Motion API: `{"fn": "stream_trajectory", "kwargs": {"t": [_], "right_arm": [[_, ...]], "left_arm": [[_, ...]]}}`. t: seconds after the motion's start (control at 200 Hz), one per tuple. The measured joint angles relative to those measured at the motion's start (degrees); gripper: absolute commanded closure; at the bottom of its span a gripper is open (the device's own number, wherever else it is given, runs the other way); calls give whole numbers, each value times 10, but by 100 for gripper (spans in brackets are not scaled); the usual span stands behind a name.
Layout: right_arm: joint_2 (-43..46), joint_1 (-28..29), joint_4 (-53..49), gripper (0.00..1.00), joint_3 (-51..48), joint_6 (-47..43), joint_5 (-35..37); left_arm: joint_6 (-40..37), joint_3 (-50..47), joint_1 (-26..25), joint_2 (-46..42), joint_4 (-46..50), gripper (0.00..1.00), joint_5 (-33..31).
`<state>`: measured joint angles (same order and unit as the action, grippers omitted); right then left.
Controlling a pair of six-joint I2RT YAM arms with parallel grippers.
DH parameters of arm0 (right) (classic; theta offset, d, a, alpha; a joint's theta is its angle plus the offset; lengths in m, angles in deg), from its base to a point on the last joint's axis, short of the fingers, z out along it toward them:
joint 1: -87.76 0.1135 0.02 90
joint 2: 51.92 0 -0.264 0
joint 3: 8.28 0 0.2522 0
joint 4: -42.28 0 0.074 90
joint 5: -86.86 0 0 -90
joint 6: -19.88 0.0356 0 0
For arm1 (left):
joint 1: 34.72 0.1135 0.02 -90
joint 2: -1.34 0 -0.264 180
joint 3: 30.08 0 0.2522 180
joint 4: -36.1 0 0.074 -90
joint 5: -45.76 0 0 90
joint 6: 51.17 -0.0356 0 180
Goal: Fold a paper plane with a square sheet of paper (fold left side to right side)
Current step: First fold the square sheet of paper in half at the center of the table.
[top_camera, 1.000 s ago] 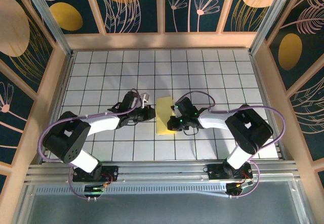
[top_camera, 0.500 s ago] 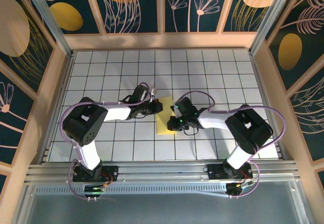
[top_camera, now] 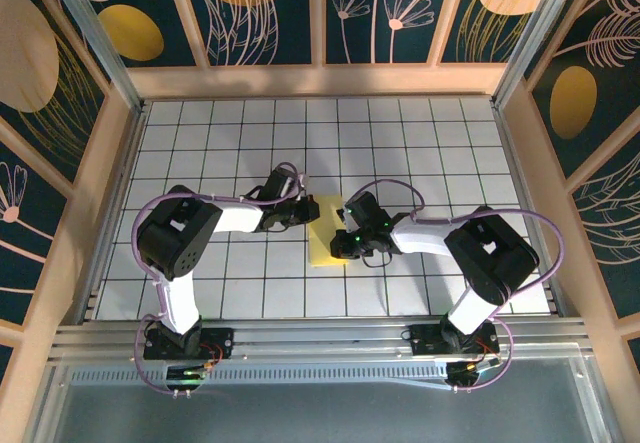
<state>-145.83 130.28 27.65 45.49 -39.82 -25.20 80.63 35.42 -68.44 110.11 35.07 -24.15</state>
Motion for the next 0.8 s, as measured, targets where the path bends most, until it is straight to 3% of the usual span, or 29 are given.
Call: {"fn": "stream_trajectory", "kwargs": {"t": [0.801], "right_arm": [[0, 0, 5, 100, -4, 0, -1]], "left_arm": [[15, 14, 45, 21, -5, 96, 37]]}}
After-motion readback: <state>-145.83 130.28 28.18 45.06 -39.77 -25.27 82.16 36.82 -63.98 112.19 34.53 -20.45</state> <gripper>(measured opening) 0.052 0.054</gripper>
